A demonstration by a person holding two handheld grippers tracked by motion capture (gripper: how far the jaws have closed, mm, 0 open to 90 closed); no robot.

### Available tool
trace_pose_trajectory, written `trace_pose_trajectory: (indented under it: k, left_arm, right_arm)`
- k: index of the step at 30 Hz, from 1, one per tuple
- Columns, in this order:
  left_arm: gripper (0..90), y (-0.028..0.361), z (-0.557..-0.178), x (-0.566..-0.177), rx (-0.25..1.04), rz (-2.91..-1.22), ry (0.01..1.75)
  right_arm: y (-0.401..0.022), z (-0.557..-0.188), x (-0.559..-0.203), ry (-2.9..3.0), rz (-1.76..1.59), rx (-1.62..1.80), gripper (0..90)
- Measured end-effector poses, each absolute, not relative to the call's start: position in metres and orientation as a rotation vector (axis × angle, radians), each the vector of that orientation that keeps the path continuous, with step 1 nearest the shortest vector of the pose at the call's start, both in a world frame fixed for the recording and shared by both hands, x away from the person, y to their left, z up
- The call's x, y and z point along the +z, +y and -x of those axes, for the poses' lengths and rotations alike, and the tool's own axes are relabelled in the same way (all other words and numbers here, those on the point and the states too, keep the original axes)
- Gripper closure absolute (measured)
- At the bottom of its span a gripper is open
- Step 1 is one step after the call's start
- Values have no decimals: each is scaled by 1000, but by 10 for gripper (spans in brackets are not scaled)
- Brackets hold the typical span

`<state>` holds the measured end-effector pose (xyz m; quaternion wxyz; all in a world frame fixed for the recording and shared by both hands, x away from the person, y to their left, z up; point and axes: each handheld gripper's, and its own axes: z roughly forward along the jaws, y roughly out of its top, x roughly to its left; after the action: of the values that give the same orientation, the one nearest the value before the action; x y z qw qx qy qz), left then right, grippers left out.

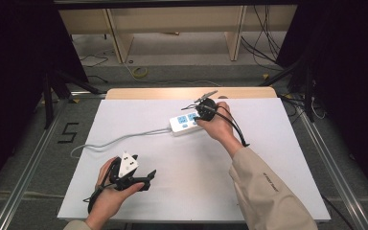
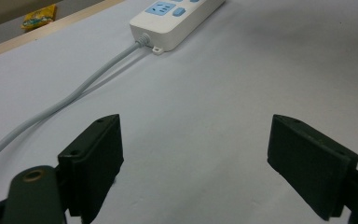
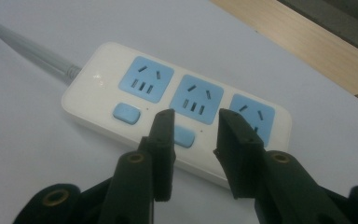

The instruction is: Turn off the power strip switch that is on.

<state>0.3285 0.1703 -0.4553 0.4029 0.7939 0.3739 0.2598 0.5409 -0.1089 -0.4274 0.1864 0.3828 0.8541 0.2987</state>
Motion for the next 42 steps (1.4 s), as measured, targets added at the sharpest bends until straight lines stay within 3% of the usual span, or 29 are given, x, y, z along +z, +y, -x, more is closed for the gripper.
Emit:
trace_pose_trajectory:
  k: [42]
  left_arm:
    - [178,170,-331,-458,652,-2009,951]
  right_arm:
    - [-164,-499,-416,2388,-1101,950,513]
